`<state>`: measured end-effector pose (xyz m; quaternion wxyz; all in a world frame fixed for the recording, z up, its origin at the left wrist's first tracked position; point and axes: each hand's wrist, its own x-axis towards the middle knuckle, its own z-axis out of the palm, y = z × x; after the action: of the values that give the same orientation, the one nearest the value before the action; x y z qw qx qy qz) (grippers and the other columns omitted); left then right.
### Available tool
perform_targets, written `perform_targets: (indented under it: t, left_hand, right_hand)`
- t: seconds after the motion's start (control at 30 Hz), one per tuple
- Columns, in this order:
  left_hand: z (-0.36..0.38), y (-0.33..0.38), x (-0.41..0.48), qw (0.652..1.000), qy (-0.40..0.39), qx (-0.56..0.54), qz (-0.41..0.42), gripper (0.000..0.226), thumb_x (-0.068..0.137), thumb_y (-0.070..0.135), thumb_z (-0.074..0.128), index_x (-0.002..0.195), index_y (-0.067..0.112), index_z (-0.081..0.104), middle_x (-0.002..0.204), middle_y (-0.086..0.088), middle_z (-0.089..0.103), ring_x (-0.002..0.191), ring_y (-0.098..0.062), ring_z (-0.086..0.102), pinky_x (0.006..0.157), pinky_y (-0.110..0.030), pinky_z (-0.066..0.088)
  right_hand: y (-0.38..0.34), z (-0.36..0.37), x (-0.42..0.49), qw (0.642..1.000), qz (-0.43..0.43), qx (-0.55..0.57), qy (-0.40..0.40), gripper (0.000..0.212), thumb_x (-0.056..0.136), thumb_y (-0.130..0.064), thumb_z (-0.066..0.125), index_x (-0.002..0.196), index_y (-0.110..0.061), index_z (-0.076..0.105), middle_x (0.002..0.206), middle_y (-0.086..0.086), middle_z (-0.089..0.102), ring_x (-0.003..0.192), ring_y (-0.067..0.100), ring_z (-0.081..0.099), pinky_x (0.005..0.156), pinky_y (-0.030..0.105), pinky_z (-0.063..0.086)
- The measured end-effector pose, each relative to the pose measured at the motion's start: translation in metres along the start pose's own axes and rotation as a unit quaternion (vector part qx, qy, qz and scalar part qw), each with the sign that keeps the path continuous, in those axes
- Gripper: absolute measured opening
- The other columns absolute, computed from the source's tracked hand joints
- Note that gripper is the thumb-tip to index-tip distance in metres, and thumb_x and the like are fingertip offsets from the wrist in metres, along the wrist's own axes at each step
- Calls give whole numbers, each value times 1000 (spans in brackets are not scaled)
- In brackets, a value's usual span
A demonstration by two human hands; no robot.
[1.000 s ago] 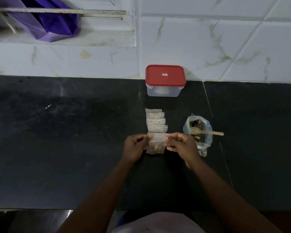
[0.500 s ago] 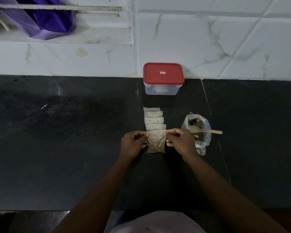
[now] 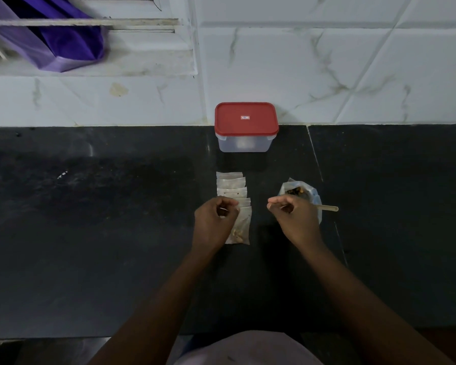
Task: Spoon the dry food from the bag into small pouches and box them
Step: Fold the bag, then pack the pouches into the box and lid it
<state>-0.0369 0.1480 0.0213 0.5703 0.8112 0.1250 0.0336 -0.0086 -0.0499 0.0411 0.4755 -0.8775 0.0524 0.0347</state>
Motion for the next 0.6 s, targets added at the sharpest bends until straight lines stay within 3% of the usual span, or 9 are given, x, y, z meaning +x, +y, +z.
perform_targets:
  t: [0.07, 0.17, 0.23, 0.37, 0.47, 0.6]
  left_hand:
    - [11, 11, 1, 1000, -27, -5, 4, 10, 90, 12, 75, 92, 22, 76, 92, 12, 75, 80, 0, 69, 71, -12, 52]
    - [28, 21, 4, 997, -73, -9, -1, 13, 91, 15, 74, 93, 28, 75, 91, 11, 75, 82, -3, 70, 75, -15, 54]
    - [39, 27, 6, 995, -104, -3, -9, 12, 92, 19, 73, 95, 31, 74, 88, 10, 74, 81, -7, 70, 78, -24, 58]
    - [57, 31, 10, 989, -141, -6, -34, 10, 94, 18, 73, 98, 27, 74, 85, 8, 74, 84, -7, 72, 82, -37, 63]
    - [70, 33, 11, 985, -163, 2, -64, 12, 93, 16, 73, 101, 26, 72, 93, 5, 75, 92, -11, 73, 85, -38, 63]
    - [85, 29, 12, 982, -166, 48, -80, 24, 91, 14, 74, 114, 19, 69, 107, 4, 71, 101, -12, 70, 90, -37, 61]
  right_hand:
    - [5, -18, 6, 997, -36, -52, 44, 10, 92, -17, 72, 98, -23, 77, 93, -16, 69, 83, -4, 64, 75, 9, 44]
    - [21, -46, 19, 978, -64, -174, 92, 17, 88, -21, 72, 104, -24, 77, 106, -6, 68, 99, 15, 64, 90, 35, 52]
    - [28, -63, 24, 963, -18, -256, 84, 24, 87, -30, 73, 112, -30, 73, 118, -2, 65, 112, 22, 59, 96, 46, 49]
    - [43, -80, 25, 956, 74, -282, 35, 36, 91, -38, 73, 125, -31, 65, 129, 1, 59, 121, 24, 56, 100, 47, 45]
    - [57, -83, 21, 971, 94, -218, 30, 29, 92, -41, 71, 119, -30, 68, 115, -3, 66, 102, 15, 64, 85, 40, 56]
    - [64, -85, 13, 983, 93, -152, 48, 16, 94, -33, 71, 110, -30, 74, 104, -10, 71, 89, 5, 65, 72, 29, 55]
